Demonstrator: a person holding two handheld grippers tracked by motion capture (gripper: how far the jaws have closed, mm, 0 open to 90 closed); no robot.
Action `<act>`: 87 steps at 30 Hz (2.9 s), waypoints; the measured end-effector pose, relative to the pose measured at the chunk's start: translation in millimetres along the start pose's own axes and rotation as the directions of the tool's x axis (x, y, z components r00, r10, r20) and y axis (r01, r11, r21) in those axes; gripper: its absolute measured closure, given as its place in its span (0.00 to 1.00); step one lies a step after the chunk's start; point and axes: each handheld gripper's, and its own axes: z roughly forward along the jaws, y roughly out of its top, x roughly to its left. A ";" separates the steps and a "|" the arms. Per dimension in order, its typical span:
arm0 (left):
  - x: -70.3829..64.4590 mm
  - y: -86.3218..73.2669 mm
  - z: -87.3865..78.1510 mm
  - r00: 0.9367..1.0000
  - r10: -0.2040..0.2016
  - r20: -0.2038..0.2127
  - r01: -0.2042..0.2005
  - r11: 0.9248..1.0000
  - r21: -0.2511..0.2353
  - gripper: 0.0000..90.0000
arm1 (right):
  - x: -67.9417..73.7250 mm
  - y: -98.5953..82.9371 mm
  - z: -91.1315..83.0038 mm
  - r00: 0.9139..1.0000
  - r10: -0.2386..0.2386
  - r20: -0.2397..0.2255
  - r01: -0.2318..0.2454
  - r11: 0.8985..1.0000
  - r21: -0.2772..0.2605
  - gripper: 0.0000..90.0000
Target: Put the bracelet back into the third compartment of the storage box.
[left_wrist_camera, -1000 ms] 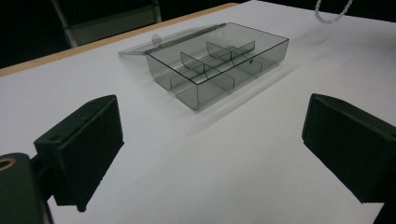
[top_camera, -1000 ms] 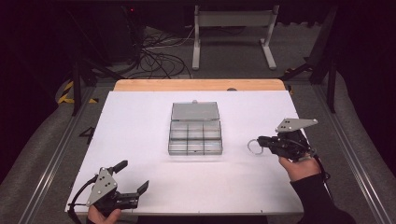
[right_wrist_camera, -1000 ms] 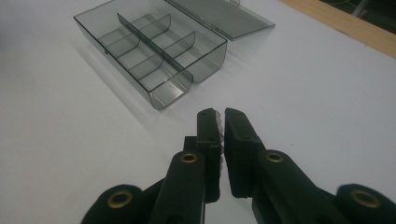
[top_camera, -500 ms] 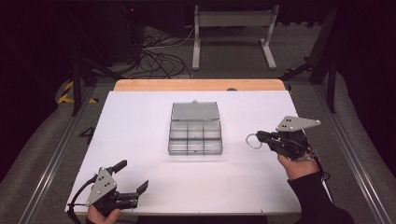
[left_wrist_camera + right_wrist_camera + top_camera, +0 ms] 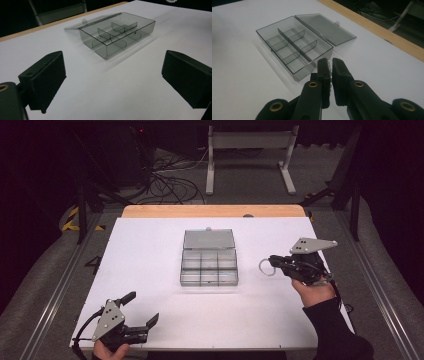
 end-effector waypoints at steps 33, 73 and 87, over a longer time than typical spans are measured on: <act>1.4 -0.1 -1.0 1.000 -0.002 0.000 0.002 1.000 0.001 0.07 | 10.5 58.7 77.2 0.997 0.019 -0.074 -0.018 1.000 0.013 0.95; 0.9 -0.2 -1.3 1.000 -0.006 0.006 0.006 1.000 0.001 0.07 | 16.9 54.1 135.6 0.980 0.144 -0.138 -0.145 0.989 0.006 0.95; 1.5 -0.1 -1.3 1.000 0.001 0.005 -0.001 1.000 0.003 0.07 | 13.3 43.0 147.2 0.970 0.189 -0.153 -0.184 0.982 0.044 0.95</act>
